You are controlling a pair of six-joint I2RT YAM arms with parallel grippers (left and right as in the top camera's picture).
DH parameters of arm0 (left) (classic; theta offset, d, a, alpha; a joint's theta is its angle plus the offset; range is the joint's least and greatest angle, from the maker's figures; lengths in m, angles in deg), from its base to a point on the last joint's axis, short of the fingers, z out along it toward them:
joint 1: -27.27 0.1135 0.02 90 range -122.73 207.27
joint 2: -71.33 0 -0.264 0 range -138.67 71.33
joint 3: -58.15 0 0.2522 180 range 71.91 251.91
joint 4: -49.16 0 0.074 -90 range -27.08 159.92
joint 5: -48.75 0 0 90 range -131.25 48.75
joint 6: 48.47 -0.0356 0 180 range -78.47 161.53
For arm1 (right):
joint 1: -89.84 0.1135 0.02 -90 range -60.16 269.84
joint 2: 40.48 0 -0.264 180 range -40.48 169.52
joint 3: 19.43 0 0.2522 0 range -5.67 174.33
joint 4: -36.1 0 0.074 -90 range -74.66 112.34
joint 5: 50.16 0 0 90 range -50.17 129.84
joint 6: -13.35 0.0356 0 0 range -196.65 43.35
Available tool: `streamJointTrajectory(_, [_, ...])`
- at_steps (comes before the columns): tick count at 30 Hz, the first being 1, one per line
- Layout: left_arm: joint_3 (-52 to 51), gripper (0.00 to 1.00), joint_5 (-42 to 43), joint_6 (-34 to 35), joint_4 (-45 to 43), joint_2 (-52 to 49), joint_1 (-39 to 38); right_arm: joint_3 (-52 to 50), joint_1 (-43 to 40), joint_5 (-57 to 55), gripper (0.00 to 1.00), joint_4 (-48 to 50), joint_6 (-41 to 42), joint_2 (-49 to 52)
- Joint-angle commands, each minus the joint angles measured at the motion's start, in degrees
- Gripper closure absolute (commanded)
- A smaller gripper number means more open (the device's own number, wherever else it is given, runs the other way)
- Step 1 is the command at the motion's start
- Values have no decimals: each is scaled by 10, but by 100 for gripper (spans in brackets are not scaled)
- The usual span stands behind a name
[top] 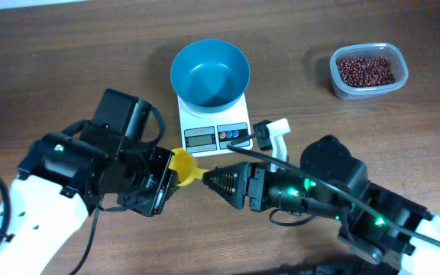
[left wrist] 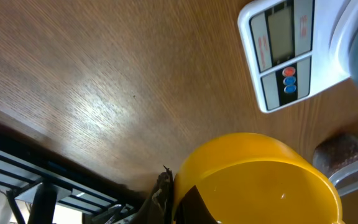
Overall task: Scoop item into bowl and weigh 50g on scale
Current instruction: 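Move the right gripper toward the scoop handle, then close the right gripper on the scoop handle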
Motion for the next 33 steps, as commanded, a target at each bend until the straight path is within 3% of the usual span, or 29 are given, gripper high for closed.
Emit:
streamJointTrajectory(1, [-2, 100, -2, 8, -1, -2, -16, 12, 11, -2, 46, 23, 20, 27])
streamJointTrajectory(14, [-2, 100, 0, 8, 0, -2, -18, 12, 11, 22, 72, 34, 21, 33])
streamJointTrajectory(33, [-2, 100, 5, -12, 5, -2, -18, 12, 11, 32, 86, 34, 21, 33])
